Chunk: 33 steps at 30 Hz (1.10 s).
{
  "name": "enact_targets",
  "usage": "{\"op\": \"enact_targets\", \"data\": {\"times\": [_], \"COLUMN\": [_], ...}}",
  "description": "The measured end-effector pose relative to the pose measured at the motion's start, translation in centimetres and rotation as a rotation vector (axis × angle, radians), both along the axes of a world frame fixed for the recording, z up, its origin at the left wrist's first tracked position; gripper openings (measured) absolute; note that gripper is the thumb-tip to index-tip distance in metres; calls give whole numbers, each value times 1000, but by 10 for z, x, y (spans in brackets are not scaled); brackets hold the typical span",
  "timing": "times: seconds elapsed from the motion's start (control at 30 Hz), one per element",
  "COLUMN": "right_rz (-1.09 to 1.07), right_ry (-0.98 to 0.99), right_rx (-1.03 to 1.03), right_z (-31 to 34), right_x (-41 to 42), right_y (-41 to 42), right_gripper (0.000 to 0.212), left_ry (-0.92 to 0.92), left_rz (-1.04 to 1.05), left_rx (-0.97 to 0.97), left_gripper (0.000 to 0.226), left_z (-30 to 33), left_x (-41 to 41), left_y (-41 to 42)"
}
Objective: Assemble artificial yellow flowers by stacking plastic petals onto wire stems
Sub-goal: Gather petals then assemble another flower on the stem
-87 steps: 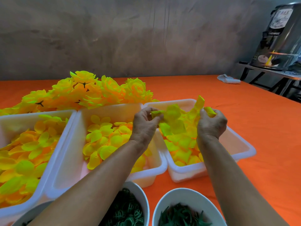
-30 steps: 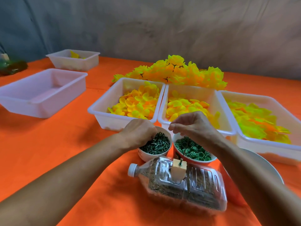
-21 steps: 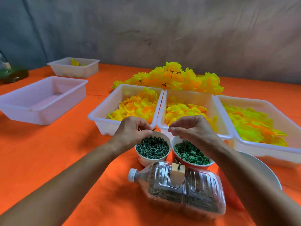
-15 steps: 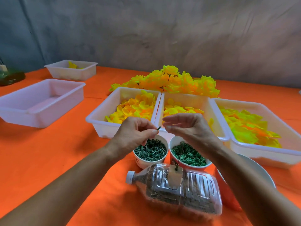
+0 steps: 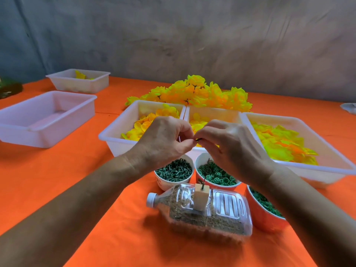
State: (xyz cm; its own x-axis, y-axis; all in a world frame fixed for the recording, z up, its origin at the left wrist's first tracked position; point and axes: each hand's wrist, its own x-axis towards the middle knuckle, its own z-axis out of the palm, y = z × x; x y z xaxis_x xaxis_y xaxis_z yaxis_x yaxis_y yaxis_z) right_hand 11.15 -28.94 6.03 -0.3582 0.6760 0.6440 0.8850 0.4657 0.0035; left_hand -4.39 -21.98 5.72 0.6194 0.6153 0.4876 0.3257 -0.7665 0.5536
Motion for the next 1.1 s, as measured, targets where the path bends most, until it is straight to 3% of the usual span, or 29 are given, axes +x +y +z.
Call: {"op": "enact_targets", "data": {"times": [0.07,0.13,0.27,0.33,0.43,0.77,1.1], "right_rz": [-36,-84,62,70,64,152,173], "right_ry": [38,232,1255,1532,1753,1911,1833], "right_rx": [38,30,-350,-482,-598,-717,-688], "right_z": [2,0,-13,-24,-34,-41,-41], "right_x": [1,2,6,7,3,-7,-13], "right_y": [-5,-9,-22,-28,-32,-30,-31], "right_gripper": [12,9,9,10,10,13,10], "left_ry": [-71,-168,-316,-353,-384,-539,-584], "left_rz": [-4,-9,-23,-59,-56,-23,-57], "left_rx": [-51,-124,-288,-412,-469,-543,-596], "left_gripper": [9,5,6,9,13,6,5], "left_z": [2,-1,-23,-37,-50,-53,-52], "left_x": [2,2,-2,-2,3,15,16], "left_y": [-3,-8,-21,-32,-42,-49,-52]}}
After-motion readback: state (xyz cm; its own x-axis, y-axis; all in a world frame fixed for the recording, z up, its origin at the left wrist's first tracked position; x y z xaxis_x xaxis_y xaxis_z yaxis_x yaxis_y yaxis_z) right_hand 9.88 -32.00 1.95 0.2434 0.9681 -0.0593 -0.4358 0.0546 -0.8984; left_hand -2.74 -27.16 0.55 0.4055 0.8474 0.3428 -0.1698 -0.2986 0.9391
